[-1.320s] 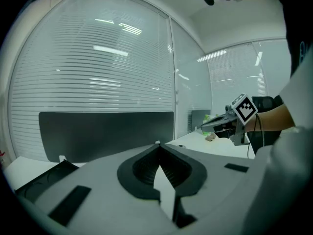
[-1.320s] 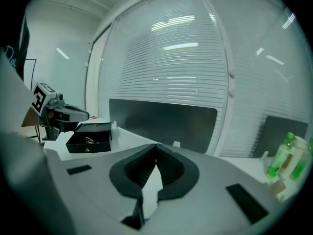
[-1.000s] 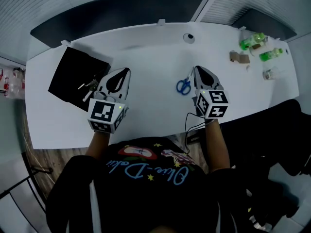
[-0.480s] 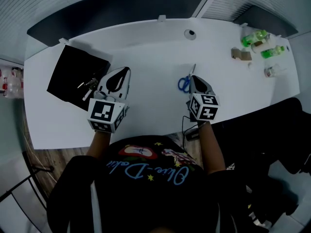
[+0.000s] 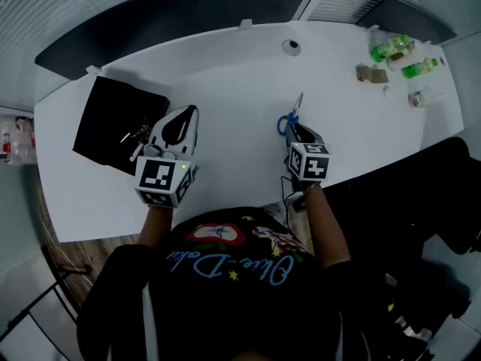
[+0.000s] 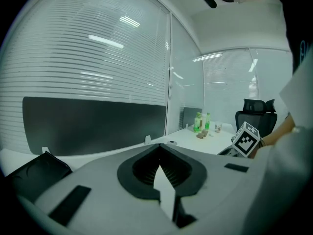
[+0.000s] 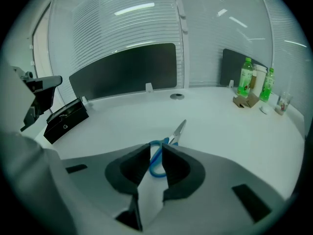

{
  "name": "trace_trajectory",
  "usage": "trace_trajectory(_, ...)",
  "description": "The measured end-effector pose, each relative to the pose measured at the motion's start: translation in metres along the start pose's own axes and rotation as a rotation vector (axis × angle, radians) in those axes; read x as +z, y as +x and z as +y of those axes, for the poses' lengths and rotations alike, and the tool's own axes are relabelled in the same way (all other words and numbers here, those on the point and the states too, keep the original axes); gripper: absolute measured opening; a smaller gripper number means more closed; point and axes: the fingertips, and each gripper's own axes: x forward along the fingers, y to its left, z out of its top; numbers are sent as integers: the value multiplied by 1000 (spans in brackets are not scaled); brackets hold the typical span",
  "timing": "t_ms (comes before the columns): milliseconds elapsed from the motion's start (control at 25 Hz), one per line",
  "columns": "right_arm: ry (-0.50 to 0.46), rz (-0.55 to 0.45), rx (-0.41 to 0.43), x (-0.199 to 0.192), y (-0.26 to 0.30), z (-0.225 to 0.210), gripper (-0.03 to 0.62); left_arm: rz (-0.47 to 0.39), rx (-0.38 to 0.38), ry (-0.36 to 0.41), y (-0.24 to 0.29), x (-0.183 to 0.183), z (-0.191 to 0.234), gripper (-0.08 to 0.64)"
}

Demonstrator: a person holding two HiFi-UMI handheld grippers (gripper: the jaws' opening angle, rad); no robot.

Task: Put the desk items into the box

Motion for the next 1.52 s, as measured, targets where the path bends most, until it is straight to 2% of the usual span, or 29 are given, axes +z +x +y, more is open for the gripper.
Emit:
trace_trajectory(240, 88, 29, -14, -10, 7, 0, 103, 7, -7, -5, -1, -3, 5, 8)
trace_trajectory(840, 81, 130, -100, -18, 21, -6, 146, 5, 36, -32, -14, -11, 28, 8)
trace_trajectory(1000, 94, 147, -121, -21, 21, -18, 146, 0, 39, -31, -13, -9, 32, 8)
trace_trajectory(1240, 15, 181, -117, -22, 23, -19, 139, 4, 39, -42, -11, -10, 33, 8)
trace_trajectory(1520, 42, 159, -75, -22, 24, -17, 97, 1, 42, -43, -11, -10, 33, 8)
